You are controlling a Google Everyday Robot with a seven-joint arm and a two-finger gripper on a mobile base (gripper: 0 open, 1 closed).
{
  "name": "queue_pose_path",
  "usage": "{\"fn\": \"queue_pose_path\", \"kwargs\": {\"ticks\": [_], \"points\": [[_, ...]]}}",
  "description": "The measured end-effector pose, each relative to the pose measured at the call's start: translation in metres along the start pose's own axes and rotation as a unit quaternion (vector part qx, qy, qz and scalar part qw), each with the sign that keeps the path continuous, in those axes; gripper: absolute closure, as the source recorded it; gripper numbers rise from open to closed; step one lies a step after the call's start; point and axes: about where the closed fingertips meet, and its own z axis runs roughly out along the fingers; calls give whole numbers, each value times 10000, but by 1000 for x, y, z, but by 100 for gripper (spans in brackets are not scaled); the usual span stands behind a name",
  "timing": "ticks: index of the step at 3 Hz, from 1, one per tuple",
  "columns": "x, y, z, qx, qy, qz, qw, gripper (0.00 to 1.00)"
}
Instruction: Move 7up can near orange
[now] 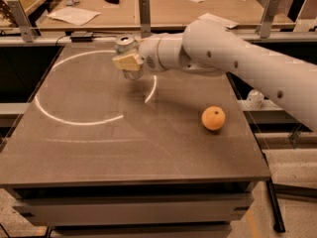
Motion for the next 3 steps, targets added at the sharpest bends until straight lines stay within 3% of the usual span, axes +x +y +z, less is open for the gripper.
{"fn": "queue_pose_path", "kwargs": {"ticks": [1, 3], "points": [[13, -18, -51, 463, 219, 46, 9987, 100], [15, -21, -58, 413, 154, 87, 9990, 100]]}}
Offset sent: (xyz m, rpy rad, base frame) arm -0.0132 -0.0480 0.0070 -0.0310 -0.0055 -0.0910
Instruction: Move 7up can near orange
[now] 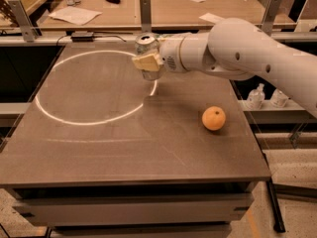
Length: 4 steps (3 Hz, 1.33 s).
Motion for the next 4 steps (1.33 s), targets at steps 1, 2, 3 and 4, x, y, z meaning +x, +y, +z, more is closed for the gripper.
{"fn": "queue_pose_path", "kwargs": {"ticks": [1, 2, 3, 4], "points": [[19, -14, -17, 128, 170, 118, 9997, 100], [38, -28, -37, 348, 405, 247, 9983, 100], [54, -38, -61, 535, 558, 437, 9961, 100], [63, -41, -81, 444, 454, 637, 9959, 100]]}}
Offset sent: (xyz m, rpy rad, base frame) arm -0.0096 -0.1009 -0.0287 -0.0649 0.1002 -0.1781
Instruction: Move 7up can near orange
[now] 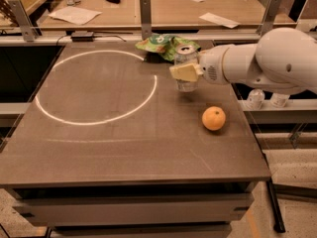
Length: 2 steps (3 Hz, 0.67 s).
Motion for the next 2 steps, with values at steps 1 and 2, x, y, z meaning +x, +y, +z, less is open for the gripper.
{"fn": "queue_pose_path", "kwargs": {"ticks": [1, 2], "points": [[12, -7, -29, 24, -55, -37, 10000, 100], [27, -11, -51, 170, 31, -93, 9998, 100]]}}
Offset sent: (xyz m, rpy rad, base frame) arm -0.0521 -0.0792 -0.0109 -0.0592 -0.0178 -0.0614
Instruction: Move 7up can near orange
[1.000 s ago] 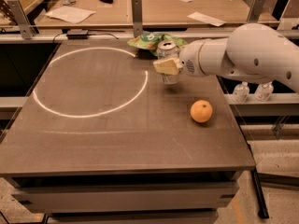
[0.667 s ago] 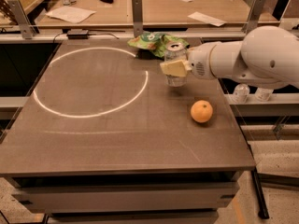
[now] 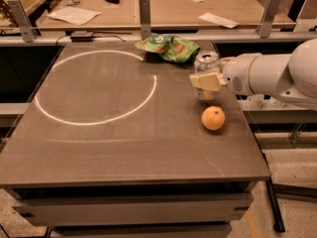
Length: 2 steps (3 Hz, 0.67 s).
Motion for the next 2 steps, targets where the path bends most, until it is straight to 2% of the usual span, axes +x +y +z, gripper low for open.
{"fn": "queue_pose_path", "kwargs": {"ticks": [1, 2], "points": [[11, -5, -10, 191, 97, -45, 9998, 100], [20, -3, -6, 501, 114, -127, 9986, 100]]}}
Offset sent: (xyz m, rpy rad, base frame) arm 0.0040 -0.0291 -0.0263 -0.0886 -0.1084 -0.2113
